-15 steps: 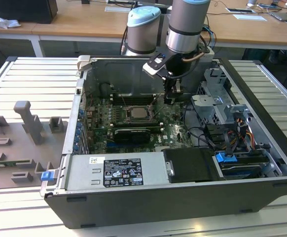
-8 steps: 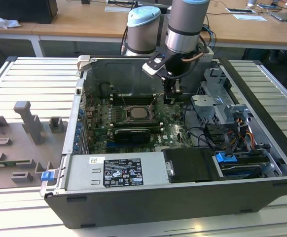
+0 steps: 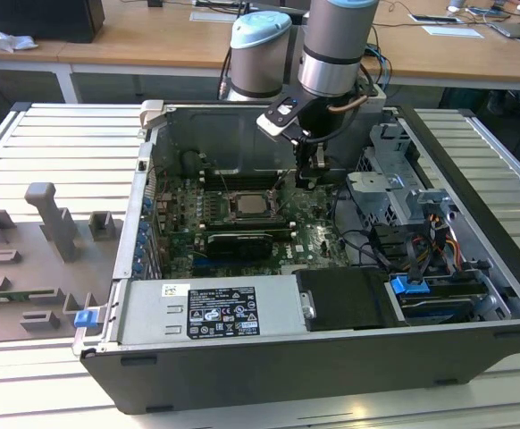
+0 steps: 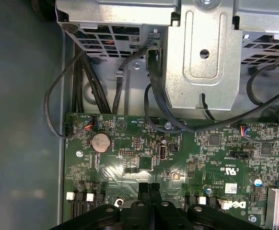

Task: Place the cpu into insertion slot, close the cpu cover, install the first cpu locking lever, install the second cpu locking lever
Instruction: 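Close the cpu cover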

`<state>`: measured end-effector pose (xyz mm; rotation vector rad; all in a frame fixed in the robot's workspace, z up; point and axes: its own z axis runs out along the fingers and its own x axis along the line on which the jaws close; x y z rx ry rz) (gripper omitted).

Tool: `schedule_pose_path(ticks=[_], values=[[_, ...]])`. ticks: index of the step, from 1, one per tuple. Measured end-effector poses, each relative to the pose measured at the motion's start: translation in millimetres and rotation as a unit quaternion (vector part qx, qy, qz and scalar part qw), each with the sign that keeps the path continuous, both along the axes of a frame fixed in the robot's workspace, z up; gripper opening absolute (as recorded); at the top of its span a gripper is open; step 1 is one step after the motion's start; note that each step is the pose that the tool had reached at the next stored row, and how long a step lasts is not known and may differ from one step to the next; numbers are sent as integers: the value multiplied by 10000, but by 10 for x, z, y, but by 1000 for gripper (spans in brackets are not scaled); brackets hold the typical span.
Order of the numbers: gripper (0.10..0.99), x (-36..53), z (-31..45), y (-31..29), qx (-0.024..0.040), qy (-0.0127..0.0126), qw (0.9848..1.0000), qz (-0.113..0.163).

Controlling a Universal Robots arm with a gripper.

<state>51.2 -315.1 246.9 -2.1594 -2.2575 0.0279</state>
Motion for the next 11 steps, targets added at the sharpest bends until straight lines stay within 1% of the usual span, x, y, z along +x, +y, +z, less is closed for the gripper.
schedule_pose_path(ticks=[11], values=[[106,-34,-1,0,0,0,10000,0]])
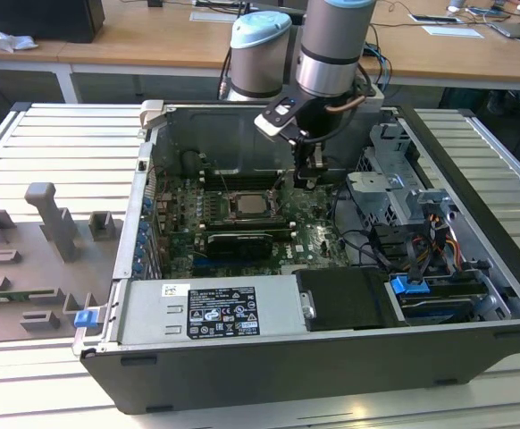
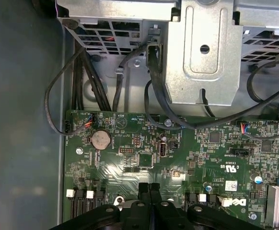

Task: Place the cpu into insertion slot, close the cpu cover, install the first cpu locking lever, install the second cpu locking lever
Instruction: 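Close the cpu cover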

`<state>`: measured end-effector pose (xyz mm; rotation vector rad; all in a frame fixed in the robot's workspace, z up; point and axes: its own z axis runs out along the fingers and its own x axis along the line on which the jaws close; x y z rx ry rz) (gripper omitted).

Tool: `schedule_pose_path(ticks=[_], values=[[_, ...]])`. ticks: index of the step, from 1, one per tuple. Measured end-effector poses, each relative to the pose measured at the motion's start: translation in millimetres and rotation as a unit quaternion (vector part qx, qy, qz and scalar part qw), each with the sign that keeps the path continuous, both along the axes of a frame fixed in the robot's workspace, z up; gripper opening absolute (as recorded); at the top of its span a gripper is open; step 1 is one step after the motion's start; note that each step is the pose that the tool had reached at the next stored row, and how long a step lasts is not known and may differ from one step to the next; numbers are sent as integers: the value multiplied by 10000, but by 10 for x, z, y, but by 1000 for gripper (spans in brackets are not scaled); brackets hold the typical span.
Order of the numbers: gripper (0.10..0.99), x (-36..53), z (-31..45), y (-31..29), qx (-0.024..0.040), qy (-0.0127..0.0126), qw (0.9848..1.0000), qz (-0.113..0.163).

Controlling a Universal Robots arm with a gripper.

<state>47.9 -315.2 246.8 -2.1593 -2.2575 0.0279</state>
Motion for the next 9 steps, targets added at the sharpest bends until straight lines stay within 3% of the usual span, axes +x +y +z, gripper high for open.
schedule_pose_path(ticks=[9], values=[[106,-17,0,0,0,0,10000,-1]])
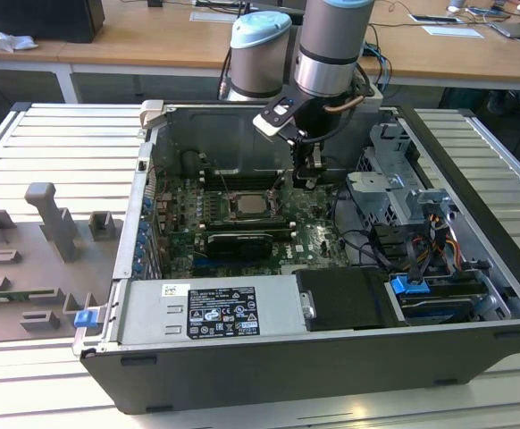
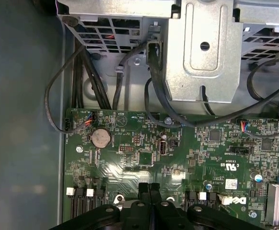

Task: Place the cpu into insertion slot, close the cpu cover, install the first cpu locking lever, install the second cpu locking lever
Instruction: 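Close the cpu cover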

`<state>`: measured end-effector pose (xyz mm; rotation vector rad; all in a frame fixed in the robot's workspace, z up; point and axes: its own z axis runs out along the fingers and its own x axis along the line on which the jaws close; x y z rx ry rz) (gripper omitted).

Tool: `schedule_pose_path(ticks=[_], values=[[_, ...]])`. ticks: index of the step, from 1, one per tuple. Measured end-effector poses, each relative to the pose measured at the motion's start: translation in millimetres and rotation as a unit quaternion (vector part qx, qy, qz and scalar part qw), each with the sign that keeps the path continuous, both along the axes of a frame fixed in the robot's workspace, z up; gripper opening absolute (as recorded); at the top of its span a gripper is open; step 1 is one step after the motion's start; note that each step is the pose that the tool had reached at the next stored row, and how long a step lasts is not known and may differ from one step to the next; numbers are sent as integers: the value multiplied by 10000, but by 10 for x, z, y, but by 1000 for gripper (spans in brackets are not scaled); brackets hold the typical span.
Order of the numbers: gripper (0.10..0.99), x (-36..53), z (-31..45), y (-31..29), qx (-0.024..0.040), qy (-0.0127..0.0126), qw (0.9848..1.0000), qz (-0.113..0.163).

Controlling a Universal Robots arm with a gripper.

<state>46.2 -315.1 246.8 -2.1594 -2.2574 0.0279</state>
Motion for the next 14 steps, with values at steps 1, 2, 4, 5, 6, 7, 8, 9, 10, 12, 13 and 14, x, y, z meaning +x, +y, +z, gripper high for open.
schedule_pose_path(ticks=[1,2,4,5,6,7,8,9,10,12,13,14], values=[[106,-2,0,0,0,0,10000,1],[106,-6,0,0,0,0,10000,0],[106,-11,0,0,0,0,10000,0],[106,-13,0,0,0,0,10000,1],[106,-15,0,0,0,0,10000,0],[106,-18,0,0,0,0,10000,0],[106,-20,0,0,0,0,10000,0],[106,-21,0,0,0,0,10000,0],[106,-25,0,0,0,0,10000,0],[106,-33,0,0,0,0,10000,0],[106,-38,0,0,0,0,10000,0],[106,-42,0,0,0,0,10000,0]])
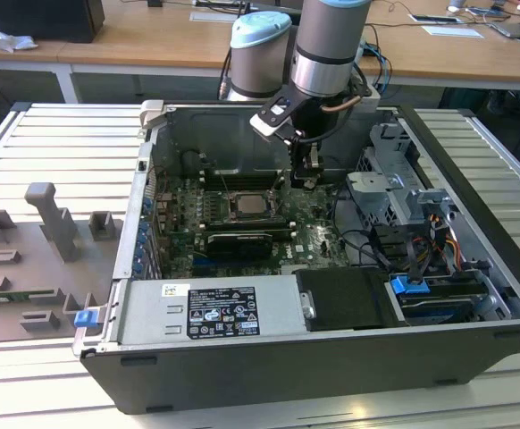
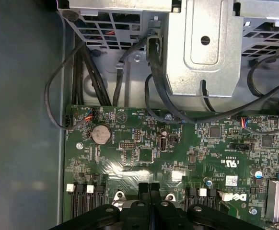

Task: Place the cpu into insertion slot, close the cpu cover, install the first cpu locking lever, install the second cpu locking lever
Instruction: 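Close the cpu cover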

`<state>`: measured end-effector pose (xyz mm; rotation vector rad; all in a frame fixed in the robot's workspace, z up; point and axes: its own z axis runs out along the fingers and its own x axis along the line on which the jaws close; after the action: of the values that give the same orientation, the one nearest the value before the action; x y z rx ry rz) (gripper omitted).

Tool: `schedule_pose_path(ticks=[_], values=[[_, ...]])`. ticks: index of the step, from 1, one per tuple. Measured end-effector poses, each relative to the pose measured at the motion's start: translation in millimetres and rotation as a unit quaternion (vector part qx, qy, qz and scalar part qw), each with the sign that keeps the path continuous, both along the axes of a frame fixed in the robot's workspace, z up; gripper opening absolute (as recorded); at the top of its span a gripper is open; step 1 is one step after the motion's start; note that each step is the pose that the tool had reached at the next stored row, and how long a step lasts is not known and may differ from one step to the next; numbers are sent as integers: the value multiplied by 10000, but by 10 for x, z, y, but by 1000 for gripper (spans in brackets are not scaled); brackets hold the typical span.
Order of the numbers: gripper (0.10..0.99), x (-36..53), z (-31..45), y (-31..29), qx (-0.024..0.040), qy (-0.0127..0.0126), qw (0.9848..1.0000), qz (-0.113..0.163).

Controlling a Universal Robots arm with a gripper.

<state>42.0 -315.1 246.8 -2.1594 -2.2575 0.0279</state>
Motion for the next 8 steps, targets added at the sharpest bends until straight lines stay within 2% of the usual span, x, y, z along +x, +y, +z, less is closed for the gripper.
schedule_pose_path(ticks=[8], values=[[106,-54,0,0,0,0,10000,0]])
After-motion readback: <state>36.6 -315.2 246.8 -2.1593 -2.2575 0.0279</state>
